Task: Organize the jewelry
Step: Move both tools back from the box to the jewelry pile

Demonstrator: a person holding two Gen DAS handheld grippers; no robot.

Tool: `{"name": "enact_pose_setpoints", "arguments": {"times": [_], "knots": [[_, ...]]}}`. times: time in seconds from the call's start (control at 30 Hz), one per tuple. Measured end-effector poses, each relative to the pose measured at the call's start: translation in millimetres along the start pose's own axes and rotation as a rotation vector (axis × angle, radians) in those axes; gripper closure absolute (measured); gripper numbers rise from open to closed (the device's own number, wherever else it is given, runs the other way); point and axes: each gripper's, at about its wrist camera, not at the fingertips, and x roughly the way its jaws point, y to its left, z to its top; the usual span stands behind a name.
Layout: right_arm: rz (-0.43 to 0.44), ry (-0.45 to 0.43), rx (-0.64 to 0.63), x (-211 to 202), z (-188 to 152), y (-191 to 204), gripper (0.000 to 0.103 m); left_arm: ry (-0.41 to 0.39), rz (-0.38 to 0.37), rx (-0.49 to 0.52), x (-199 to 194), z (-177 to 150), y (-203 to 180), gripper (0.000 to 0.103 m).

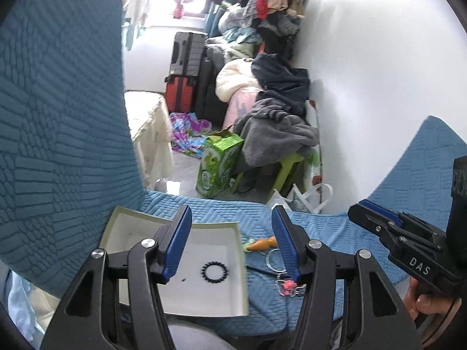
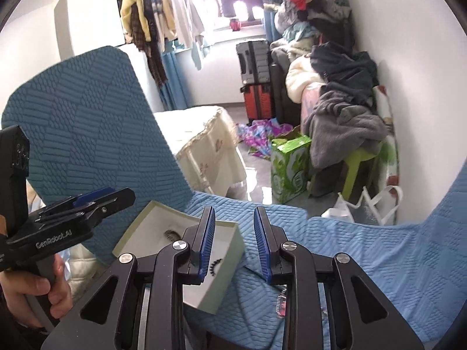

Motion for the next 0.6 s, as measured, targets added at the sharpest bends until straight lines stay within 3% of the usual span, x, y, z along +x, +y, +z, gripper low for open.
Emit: {"name": "enact_pose_setpoints", "arguments": {"times": [0.3,0.6], "knots": [[-0.067,-0.029,0.044,-26,-30,-43,0.078,-0.022,-0.086,0.002,9,-12,-42,0.046],[-0.131,-0.019,0.121,-29,-77,-98,0.078,0.079,-0.168,0.034,52,-52,-80,0.046]]}}
